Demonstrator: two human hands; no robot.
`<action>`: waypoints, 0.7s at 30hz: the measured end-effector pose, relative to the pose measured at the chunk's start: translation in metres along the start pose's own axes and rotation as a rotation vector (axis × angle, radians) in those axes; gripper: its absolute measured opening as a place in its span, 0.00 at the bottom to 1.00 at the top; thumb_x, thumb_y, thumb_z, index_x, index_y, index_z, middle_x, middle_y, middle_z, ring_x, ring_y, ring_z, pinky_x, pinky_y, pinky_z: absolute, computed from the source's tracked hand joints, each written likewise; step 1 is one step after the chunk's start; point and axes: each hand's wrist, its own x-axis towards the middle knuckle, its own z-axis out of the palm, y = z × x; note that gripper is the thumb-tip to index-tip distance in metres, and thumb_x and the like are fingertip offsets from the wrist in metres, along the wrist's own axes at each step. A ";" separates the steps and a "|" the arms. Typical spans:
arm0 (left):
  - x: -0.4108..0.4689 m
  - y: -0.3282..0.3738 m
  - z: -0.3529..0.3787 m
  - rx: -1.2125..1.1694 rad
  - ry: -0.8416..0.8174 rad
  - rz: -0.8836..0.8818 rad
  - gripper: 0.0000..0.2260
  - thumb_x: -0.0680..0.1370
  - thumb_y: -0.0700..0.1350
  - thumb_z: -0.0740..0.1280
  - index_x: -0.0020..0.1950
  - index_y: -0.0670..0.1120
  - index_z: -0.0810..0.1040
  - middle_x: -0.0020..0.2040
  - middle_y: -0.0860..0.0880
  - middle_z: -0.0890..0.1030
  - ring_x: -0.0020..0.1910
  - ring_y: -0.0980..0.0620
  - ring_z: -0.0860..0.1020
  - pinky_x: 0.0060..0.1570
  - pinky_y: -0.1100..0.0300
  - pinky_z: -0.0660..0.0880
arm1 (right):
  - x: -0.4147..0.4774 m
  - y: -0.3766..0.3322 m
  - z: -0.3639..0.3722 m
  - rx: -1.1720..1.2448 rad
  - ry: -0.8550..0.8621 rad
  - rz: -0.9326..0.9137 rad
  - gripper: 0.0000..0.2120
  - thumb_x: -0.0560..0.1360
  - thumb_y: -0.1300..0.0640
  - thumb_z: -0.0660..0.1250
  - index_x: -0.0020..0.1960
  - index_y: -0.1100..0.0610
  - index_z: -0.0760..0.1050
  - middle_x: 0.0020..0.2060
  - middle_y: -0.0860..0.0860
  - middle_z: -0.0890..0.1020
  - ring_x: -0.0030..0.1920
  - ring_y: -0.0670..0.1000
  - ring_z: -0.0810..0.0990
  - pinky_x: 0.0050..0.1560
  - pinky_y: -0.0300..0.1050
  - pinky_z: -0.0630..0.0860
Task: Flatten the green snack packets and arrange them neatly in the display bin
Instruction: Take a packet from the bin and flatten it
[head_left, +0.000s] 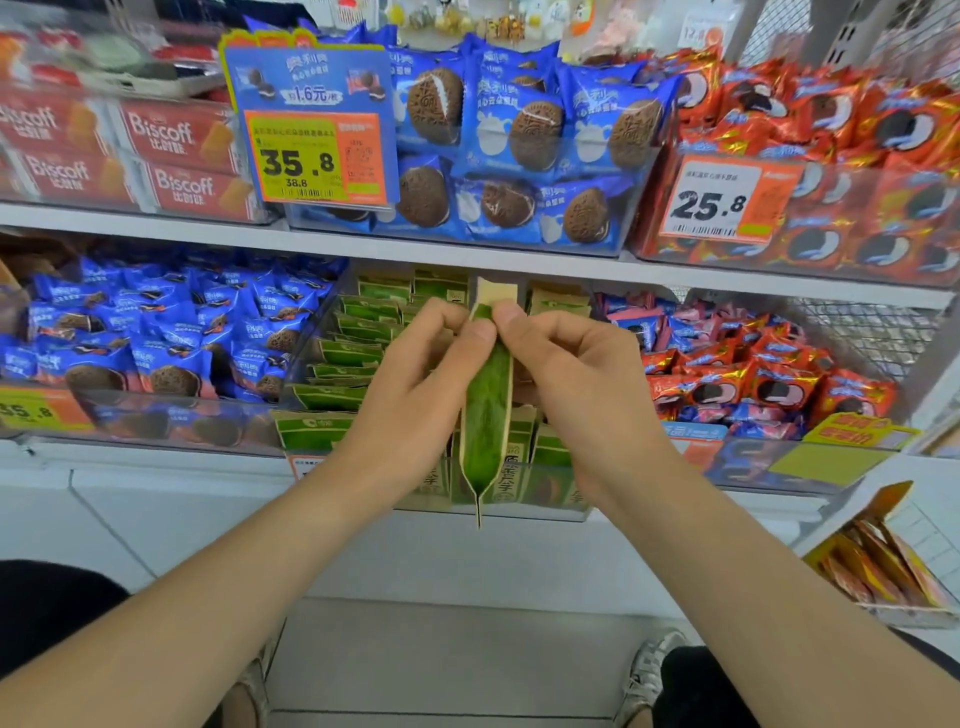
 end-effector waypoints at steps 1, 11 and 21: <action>0.000 0.000 -0.001 -0.051 -0.018 -0.016 0.10 0.87 0.47 0.63 0.48 0.45 0.75 0.43 0.44 0.75 0.44 0.49 0.74 0.47 0.57 0.72 | 0.001 0.001 0.000 -0.017 -0.007 -0.025 0.15 0.82 0.52 0.72 0.45 0.63 0.85 0.43 0.67 0.85 0.50 0.73 0.83 0.53 0.73 0.81; 0.005 0.003 -0.005 -0.058 0.108 0.056 0.12 0.88 0.49 0.62 0.49 0.46 0.78 0.39 0.47 0.76 0.40 0.47 0.74 0.45 0.47 0.73 | 0.004 -0.010 -0.010 -0.383 -0.184 -0.202 0.08 0.80 0.50 0.75 0.48 0.55 0.84 0.41 0.49 0.87 0.44 0.51 0.86 0.50 0.48 0.84; 0.000 -0.004 0.002 0.100 0.095 0.067 0.13 0.88 0.48 0.62 0.50 0.41 0.76 0.31 0.53 0.70 0.29 0.56 0.66 0.30 0.61 0.65 | -0.004 0.003 -0.007 -0.708 -0.289 -0.340 0.08 0.86 0.54 0.63 0.62 0.53 0.65 0.31 0.50 0.79 0.25 0.47 0.75 0.24 0.44 0.68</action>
